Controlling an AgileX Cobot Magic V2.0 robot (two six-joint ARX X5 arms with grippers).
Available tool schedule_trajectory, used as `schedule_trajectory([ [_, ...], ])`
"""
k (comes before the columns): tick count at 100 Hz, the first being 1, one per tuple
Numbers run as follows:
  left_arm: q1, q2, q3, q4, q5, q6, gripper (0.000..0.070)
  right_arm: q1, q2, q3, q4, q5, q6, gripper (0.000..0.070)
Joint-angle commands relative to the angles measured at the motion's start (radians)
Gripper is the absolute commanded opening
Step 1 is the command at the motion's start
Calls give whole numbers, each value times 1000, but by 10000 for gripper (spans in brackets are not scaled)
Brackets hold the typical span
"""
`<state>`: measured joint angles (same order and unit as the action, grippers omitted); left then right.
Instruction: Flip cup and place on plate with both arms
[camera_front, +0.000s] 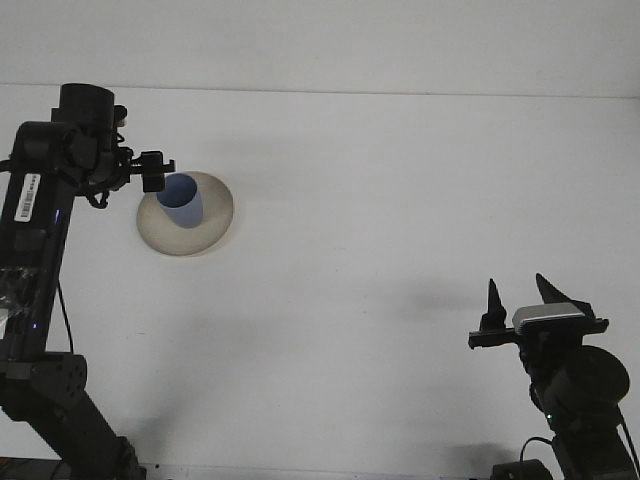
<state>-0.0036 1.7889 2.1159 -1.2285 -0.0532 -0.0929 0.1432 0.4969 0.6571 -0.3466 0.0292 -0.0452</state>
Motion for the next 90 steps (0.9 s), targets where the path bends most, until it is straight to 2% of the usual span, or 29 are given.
schedule_trajectory([
  [1, -10, -29, -9, 3, 1, -14, 429, 2, 2, 4, 8, 2, -5, 451],
  [20, -42, -238, -236, 131, 1, -21, 429, 2, 2, 4, 7, 2, -4, 451],
  [58, -104, -832, -945, 645, 1, -32, 429, 2, 2, 4, 5, 2, -4, 451],
  [90, -103, -1253, -1460, 987, 1, -21, 430, 2, 2, 4, 2, 2, -3, 451],
])
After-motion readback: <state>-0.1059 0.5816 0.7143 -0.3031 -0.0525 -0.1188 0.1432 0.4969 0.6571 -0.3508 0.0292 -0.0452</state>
